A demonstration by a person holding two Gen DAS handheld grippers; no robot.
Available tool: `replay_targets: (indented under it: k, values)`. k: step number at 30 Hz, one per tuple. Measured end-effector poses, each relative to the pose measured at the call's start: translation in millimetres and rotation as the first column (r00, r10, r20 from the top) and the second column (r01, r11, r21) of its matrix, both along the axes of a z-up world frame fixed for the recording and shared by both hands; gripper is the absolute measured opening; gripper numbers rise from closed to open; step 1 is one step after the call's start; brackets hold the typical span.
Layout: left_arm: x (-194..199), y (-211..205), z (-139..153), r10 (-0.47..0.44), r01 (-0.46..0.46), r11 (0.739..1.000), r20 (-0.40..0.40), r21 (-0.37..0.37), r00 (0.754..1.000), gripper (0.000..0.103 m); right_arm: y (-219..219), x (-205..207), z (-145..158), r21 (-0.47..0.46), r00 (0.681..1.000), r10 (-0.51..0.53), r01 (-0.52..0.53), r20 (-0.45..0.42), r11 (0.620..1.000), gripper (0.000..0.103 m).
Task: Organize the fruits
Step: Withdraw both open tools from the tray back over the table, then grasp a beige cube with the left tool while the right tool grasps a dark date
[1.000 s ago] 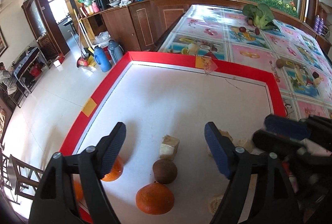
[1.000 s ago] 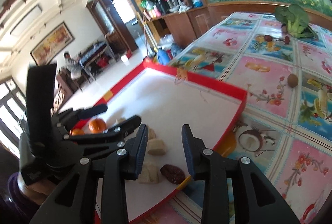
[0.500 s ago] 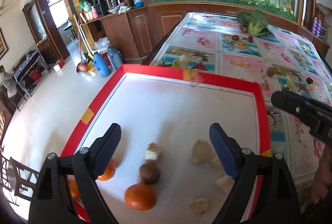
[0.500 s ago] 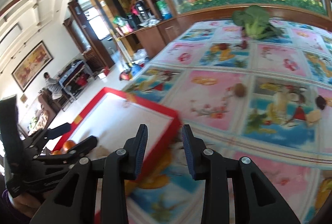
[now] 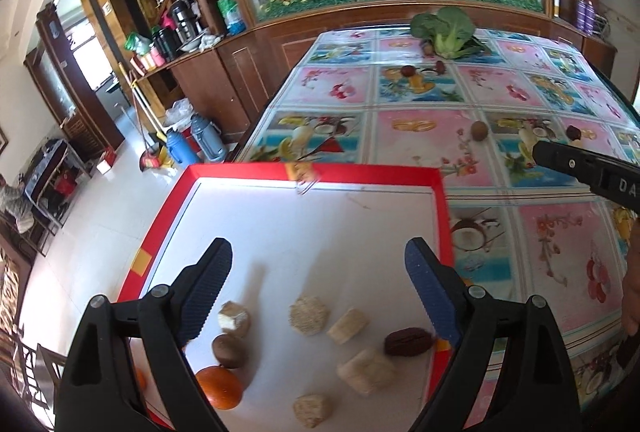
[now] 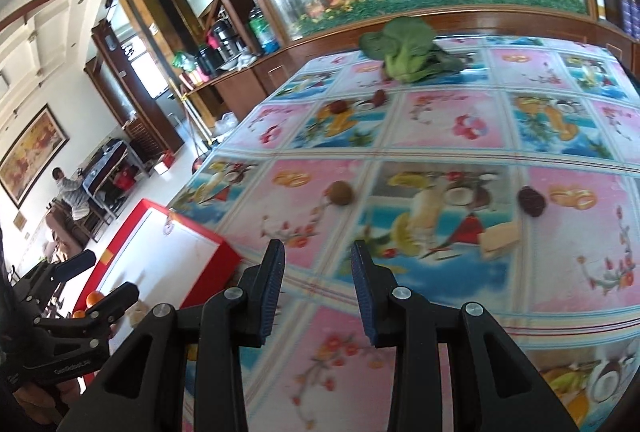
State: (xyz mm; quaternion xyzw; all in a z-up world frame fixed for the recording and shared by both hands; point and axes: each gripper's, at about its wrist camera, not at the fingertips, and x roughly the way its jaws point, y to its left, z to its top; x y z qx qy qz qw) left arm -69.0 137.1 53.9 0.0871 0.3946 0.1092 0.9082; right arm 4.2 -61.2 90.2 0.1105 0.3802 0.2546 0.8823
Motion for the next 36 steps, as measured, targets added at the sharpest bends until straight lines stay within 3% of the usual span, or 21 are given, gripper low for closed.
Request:
replay_targets:
  k: [14,26,31,36]
  values:
    - [11.9,-49.7,10.8,-0.097,0.096,0.994,0.002,0.058,0.995,0.089,-59.8,17.3,7.8,0.014,0.995,-0.098,0.098,0.016,0.995,0.034]
    - [28.7,-106.9,11.1,-0.214,0.215,0.972,-0.021,0.099,0.977,0.089,-135.3,40.4,9.7,0.010,0.973,-0.231,0.231,0.000,0.973,0.034]
    - [42.8,-131.9,7.3,-0.291,0.291,0.954,-0.011,0.075,0.957,0.089,-168.3,57.2,-4.7,0.043,0.957,-0.280,0.284,-0.082,0.958,0.034]
    - [63.8,-158.5,-4.0,-0.398,0.398,0.917,-0.005,-0.004,0.917,0.089,-162.4,67.0,-13.4,0.061,0.966,-0.229,0.237,-0.123,0.969,0.034]
